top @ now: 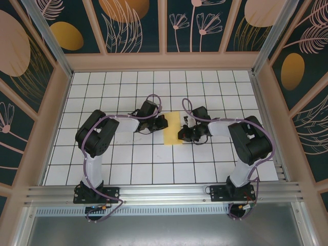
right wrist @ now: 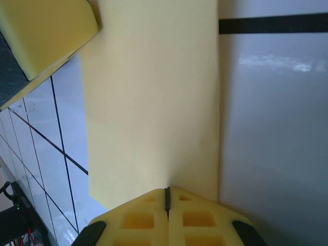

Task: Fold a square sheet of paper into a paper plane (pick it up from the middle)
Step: Fold the square sheet of paper in half at the center of the table.

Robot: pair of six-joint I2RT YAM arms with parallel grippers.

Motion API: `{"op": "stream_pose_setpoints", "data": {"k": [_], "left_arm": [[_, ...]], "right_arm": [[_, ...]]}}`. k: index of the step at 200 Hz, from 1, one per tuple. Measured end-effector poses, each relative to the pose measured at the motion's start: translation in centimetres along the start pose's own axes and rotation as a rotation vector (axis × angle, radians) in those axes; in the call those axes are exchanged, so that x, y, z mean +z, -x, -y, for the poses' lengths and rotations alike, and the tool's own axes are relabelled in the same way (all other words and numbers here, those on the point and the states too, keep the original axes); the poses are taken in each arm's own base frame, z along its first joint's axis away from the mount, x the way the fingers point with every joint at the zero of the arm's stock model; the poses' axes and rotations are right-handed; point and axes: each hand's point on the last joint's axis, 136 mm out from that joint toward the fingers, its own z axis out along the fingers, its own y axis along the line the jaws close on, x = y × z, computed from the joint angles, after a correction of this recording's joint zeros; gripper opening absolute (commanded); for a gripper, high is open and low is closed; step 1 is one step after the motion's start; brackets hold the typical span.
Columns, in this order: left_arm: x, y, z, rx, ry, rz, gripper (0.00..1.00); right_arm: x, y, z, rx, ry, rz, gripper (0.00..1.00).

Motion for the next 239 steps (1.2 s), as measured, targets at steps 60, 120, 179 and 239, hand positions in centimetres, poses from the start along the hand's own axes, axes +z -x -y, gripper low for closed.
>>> {"op": "stream_pose_setpoints", "data": {"k": [60,120,179,239], "left_arm": [[0.0,0.2,-0.3,0.0,0.015,0.012,0.0],[0.2,0.1,-0.4,-0.015,0.025,0.019,0.0],[0.2,0.2,-0.4,-0.023,0.023,0.02,0.0],[0.2,0.4,-0.1,-0.017,0.019,0.023,0.0]], "right_arm": [[-0.1,-0.2,0.2,-0.043,0.055,0.046,0.0],[-1.0,-1.5,0.8,-0.037,0.065,0.063,0.0],[-1.6,-2.7,1.2,-0.003,0.04,0.035,0.0],[-2.2,-3.7,1.2,0.036,0.018,0.007,0.0]]}}
